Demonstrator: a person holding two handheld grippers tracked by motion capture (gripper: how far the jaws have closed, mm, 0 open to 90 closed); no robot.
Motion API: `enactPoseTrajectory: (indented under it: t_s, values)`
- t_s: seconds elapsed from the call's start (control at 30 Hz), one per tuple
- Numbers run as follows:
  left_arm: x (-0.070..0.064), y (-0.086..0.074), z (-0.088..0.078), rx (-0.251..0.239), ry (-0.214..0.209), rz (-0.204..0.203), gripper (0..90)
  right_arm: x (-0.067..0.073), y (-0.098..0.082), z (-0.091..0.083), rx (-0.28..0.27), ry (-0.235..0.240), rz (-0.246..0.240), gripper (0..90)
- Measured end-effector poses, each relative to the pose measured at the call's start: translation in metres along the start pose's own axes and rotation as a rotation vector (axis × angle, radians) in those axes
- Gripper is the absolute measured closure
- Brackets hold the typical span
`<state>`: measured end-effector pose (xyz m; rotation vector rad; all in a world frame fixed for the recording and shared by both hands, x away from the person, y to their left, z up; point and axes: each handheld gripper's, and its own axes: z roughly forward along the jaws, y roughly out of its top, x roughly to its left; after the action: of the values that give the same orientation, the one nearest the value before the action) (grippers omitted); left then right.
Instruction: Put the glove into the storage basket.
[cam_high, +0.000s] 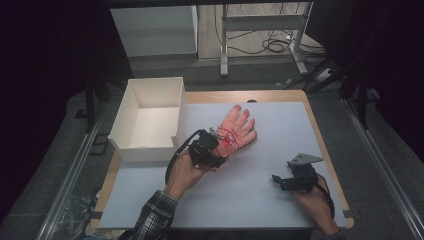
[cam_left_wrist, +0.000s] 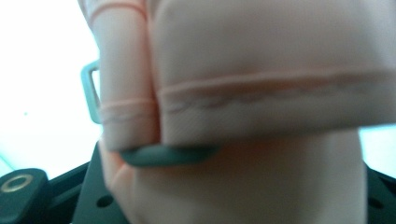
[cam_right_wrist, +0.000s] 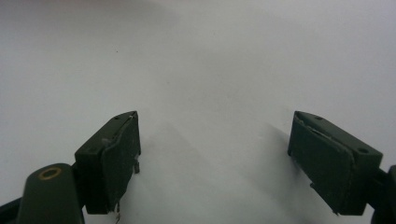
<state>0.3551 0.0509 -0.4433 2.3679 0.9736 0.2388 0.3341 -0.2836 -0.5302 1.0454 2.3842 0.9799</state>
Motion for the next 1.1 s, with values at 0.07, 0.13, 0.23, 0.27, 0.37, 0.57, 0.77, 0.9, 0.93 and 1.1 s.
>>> enactPoseTrajectory:
  t_s: [0.07, 0.13, 0.23, 0.27, 0.37, 0.57, 0.77, 0.9, 0.93, 1.1]
  values:
    - [0.002, 0.003, -0.005, 0.001, 0.003, -0.006, 47.6, 0.0, 0.0, 0.0, 0.0, 0.0, 0.0, 17.2]
    - [0.004, 0.006, -0.008, 0.0, 0.004, -0.012, 47.5, 0.0, 0.0, 0.0, 0.0, 0.0, 0.0, 17.2]
    - [0.009, 0.01, -0.015, -0.003, 0.007, -0.023, 47.3, 0.0, 0.0, 0.0, 0.0, 0.0, 0.001, 17.2]
    - [0.011, 0.012, -0.017, -0.005, 0.009, -0.024, 47.2, 0.0, 0.0, 0.0, -0.001, 0.0, -0.001, 17.2]
    - [0.016, 0.016, -0.024, -0.01, 0.017, -0.031, 47.2, 0.0, 0.0, 0.0, -0.002, 0.001, 0.002, 17.2]
    - [0.028, 0.026, -0.039, -0.006, 0.037, -0.044, 47.1, 0.0, 0.0, 0.0, -0.005, 0.002, 0.004, 17.2]
    - [0.04, 0.034, -0.053, -0.006, 0.064, -0.059, 47.1, 0.0, 0.0, 0.0, -0.005, 0.002, 0.004, 17.2]
    - [0.048, 0.037, -0.062, -0.014, 0.085, -0.075, 47.1, 0.0, 0.0, 0.0, -0.005, 0.002, 0.004, 17.2]
    - [0.05, 0.038, -0.064, -0.013, 0.09, -0.077, 47.1, 0.0, 0.0, 0.0, -0.005, 0.002, 0.004, 17.2]
    - [0.065, 0.04, -0.076, -0.028, 0.122, -0.112, 47.1, 0.0, 0.0, 0.0, -0.005, 0.002, 0.005, 17.2]
